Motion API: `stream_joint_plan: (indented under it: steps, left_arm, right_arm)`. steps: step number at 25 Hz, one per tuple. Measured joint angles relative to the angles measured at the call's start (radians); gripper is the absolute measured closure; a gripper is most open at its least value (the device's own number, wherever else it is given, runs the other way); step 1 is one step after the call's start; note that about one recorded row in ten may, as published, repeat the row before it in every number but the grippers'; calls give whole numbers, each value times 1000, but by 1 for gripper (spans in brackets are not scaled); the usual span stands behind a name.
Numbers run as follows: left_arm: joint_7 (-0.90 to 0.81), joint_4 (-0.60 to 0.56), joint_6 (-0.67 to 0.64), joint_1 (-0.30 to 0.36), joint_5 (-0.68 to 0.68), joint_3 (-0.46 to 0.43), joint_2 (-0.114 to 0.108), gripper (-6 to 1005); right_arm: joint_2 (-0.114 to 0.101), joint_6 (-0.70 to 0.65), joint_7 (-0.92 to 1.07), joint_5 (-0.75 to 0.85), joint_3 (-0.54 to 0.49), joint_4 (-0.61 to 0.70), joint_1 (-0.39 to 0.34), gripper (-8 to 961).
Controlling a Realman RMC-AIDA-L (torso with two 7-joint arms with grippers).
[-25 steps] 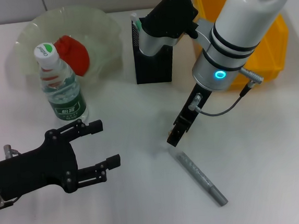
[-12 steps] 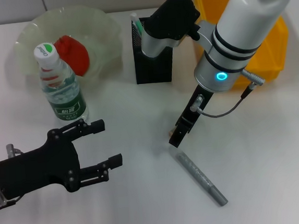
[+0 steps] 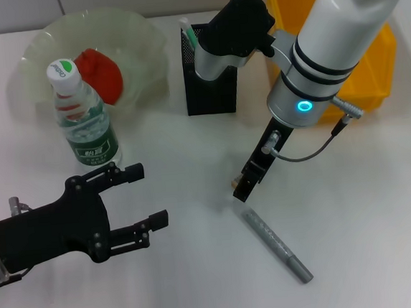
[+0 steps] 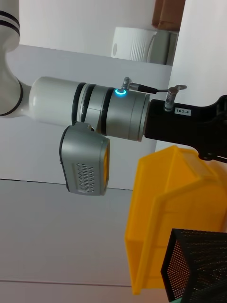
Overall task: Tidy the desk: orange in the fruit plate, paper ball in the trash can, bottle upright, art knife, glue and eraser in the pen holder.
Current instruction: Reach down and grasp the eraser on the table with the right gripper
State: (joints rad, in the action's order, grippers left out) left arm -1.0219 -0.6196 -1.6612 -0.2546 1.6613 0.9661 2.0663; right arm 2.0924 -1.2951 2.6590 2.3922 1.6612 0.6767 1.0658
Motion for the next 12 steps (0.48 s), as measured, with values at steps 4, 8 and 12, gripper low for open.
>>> stream_joint_plan:
  steps: [4,8,12]
  left_arm:
    - [0,0,5,0,0,-1,0,180]
    - [0,0,10,-1,0,-1,0,180]
    - [7,0,14,-5,0,4,1,180]
  right_arm:
    - [0,1,0,0,0,2,0,144]
    - [0,1,-4,0,6,3,1,145]
    - [0,1,-5,-1,16,4,2,206]
